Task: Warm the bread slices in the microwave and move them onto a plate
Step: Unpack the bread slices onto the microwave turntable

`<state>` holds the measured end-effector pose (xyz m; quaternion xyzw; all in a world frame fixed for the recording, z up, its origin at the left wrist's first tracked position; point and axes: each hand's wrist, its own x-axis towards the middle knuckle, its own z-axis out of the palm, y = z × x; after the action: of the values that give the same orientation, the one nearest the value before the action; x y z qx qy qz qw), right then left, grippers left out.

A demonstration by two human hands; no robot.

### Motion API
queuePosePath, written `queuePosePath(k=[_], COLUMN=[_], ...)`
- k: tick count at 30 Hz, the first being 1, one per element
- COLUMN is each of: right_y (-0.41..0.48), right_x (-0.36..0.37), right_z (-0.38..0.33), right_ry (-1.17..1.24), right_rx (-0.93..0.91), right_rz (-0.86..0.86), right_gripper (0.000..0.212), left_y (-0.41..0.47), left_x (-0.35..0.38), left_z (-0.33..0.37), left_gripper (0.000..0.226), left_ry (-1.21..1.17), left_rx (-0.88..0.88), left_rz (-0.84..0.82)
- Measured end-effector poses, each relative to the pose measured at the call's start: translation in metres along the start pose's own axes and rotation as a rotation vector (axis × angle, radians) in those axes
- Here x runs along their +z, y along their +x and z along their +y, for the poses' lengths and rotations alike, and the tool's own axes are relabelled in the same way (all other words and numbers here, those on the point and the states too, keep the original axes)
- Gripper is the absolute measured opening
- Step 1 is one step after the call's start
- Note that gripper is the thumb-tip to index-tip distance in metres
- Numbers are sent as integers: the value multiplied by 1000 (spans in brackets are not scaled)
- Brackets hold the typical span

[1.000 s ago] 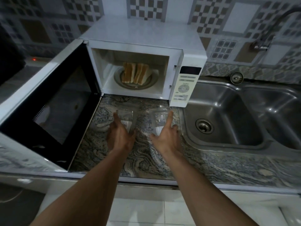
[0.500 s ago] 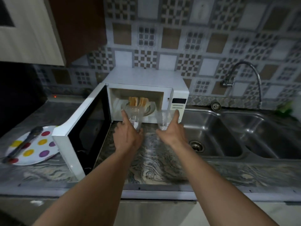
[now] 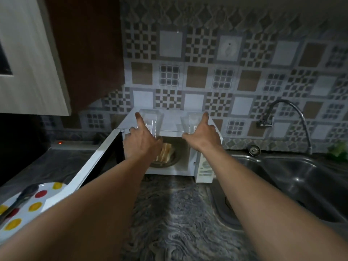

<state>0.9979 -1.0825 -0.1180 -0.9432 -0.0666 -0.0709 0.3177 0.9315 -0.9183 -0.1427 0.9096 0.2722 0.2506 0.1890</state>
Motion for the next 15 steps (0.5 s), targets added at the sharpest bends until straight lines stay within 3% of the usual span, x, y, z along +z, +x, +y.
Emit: queuePosePath(k=[9,15], right_y=[114,156], right_x=[40,72], right_z=[-25,-20], right_ry=[-40,-45], right_rx=[-6,-39], right_rz=[-18,-33], right_gripper=[118,109], left_y=[116,150], left_x=[51,98], left_z=[19,20], left_gripper=[108,107], left_ry=[40,44], left_rx=[-62,-104], left_rz=[-54,-51])
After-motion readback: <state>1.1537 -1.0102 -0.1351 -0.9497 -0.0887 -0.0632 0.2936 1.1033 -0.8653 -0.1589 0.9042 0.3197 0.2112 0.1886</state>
